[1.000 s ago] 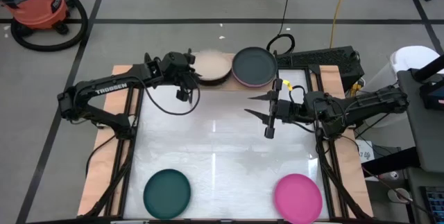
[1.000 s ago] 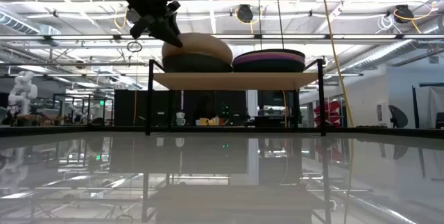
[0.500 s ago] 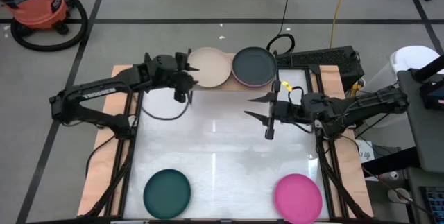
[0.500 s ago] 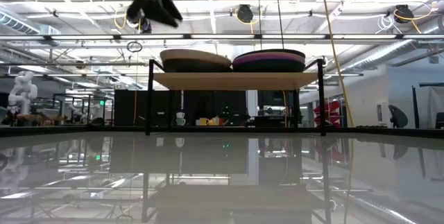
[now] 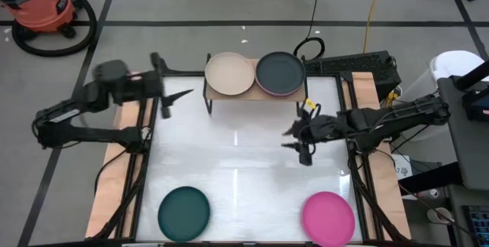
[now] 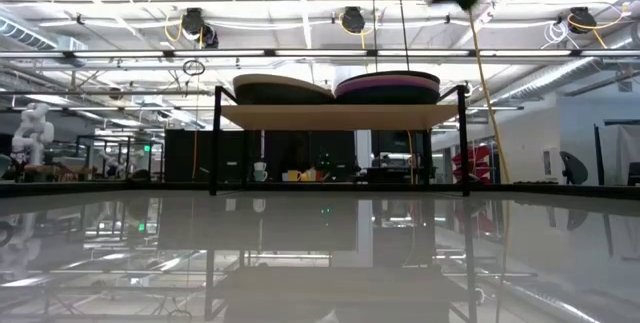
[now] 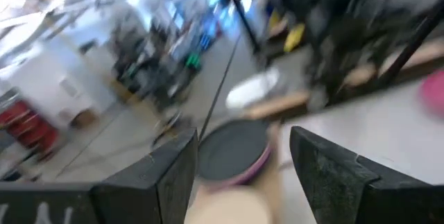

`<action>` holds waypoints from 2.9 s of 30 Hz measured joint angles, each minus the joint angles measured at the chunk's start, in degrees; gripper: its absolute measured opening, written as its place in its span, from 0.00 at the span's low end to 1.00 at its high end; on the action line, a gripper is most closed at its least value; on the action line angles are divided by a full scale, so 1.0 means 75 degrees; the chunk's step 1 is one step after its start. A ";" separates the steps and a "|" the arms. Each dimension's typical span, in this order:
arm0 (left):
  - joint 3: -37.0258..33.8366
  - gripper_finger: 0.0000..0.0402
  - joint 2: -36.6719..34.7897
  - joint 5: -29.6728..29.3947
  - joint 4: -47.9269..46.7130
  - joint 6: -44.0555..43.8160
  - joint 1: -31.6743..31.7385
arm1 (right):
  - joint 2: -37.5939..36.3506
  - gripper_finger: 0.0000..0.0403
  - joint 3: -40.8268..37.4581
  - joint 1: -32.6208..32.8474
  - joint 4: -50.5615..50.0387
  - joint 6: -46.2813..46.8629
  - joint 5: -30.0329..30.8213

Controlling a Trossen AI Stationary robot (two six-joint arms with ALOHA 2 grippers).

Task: Place and stack plates onto a shelf
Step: Stack the pink plate on top of the light brown plate on the shelf

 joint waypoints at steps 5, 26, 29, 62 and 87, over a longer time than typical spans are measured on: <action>0.0000 0.58 -0.0606 0.0729 0.0055 -0.0793 -0.0254 | 0.0006 0.39 -0.1282 0.0387 -0.0225 0.0780 -0.1460; -0.1631 0.58 -0.1207 0.1008 0.1563 -0.1329 -0.1018 | 0.0423 0.26 -0.2853 0.2890 0.0327 0.3142 -0.2274; -0.2292 0.58 -0.1747 0.1010 0.2067 -0.1473 -0.1015 | 0.0709 0.23 -0.2853 0.3193 0.0312 0.3458 -0.2219; -0.3969 0.58 -0.3403 0.1019 0.2538 -0.2253 -0.1012 | 0.1218 0.20 -0.2853 0.3448 0.0817 0.4752 -0.2606; -0.3963 0.58 -0.3400 0.1019 0.2316 -0.2288 -0.1012 | 0.1718 0.02 -0.2853 0.3437 0.0066 0.3956 -0.2615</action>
